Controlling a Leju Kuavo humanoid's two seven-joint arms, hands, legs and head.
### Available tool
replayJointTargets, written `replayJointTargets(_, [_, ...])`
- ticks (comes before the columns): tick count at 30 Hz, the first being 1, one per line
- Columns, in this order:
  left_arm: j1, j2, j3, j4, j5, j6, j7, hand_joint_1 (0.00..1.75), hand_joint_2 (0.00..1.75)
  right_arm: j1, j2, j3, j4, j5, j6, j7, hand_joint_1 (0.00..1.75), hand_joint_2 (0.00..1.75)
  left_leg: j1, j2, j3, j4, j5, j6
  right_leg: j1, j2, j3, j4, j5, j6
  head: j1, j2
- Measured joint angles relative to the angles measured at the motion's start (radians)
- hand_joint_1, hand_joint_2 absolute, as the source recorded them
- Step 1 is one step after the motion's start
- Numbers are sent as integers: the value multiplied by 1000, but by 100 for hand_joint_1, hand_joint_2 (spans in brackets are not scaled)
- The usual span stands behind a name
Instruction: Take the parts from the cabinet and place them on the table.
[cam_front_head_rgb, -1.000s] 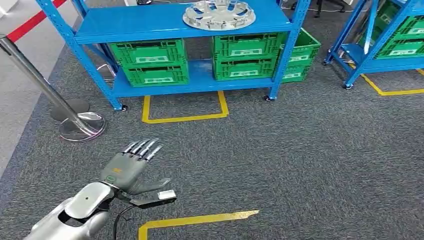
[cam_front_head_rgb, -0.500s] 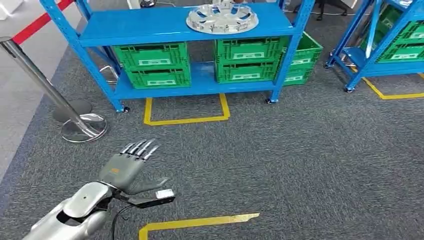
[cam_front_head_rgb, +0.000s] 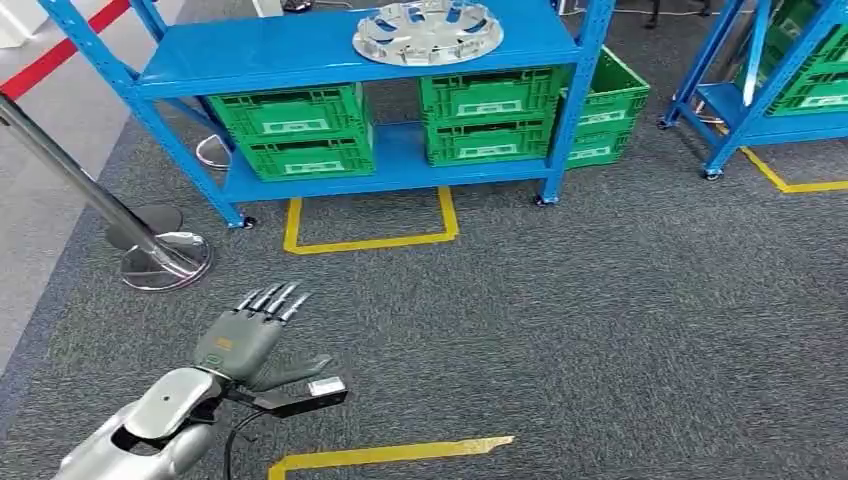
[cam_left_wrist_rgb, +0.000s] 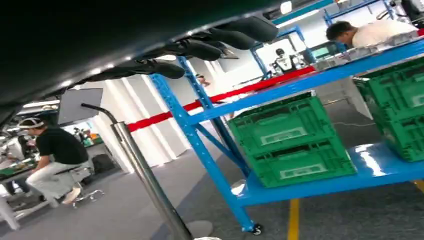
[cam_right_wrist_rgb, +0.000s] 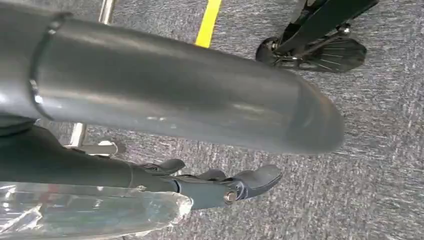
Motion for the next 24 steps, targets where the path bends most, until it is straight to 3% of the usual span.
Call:
replayJointTargets(2, [3,0,2,1,-1,0,0,0,0,0,0,0,0,0,-1,0,0,0,-11,0,2,-63,91,24,10,1,23,-1,-16,-3,0,0])
replayJointTargets(4, [3,1,7,1,-2,0,1,0,0,-1,0,0,0,0,-2,0,0,0,-38,-1,45,-222,216,68,17,1,47,-6,-31,-3,1,0])
replayJointTargets(5, [3,2,9,2,-3,0,2,0,0,0,7,0,-1,0,-2,0,0,0,-47,2,56,-237,211,94,13,0,41,-10,-37,-1,5,0])
replayJointTargets(7, [6,3,11,3,-3,1,6,0,0,0,6,0,0,-3,-3,2,0,0,-58,2,64,-264,208,95,12,-1,51,-15,-40,10,4,0])
replayJointTargets(9, [5,3,16,3,-4,2,11,0,0,-2,6,0,0,-2,-5,2,0,0,-57,2,73,-287,199,99,17,-7,60,-32,-41,17,3,0])
replayJointTargets(10, [5,2,18,2,-5,3,11,0,0,-3,4,0,1,-2,-6,2,0,0,-39,5,105,-337,187,89,17,-8,54,-30,-54,19,1,0])
replayJointTargets(11, [5,1,18,3,-5,3,12,0,0,-6,4,0,1,-3,-6,0,0,0,-40,4,115,-346,188,83,20,-10,43,-1,-66,21,9,0])
replayJointTargets(14, [10,0,18,5,-5,4,12,0,0,-8,0,0,1,9,-6,2,0,0,-39,1,127,-347,177,81,19,-9,-87,213,-138,24,13,0])
replayJointTargets(15, [14,0,18,6,-5,4,12,0,0,-5,-1,0,1,9,-6,2,0,0,-40,0,133,-347,171,79,20,-9,-126,261,-141,27,10,0])
replayJointTargets(16, [18,0,18,8,-5,4,12,0,0,-4,-1,0,1,9,-6,2,0,0,-40,-2,142,-347,165,78,21,-9,-140,257,-110,29,13,0])
replayJointTargets(17, [19,0,18,8,-5,4,12,0,0,-2,-1,0,1,9,-6,2,0,0,-40,-2,154,-347,157,75,20,-9,-130,210,-56,32,11,0])
replayJointTargets(19, [18,-1,18,8,-5,4,12,0,0,-3,-3,0,1,9,-7,2,0,0,-39,-2,178,-345,142,68,18,-11,-69,45,61,33,12,0])
replayJointTargets(21, [14,0,18,9,-5,4,13,0,0,-6,-3,0,1,9,-7,2,0,0,-47,-4,178,-333,127,56,17,-8,-22,-34,54,24,11,0])
replayJointTargets(22, [14,-1,20,9,-5,4,13,0,0,-7,-3,0,1,9,-6,2,0,0,-47,-3,175,-335,131,53,19,-7,-28,-26,53,10,8,0])
replayJointTargets(24, [16,-1,22,9,-5,4,13,0,0,-3,-3,0,1,9,-7,2,0,0,-46,-4,176,-335,129,50,22,-7,-28,-26,49,2,6,0])
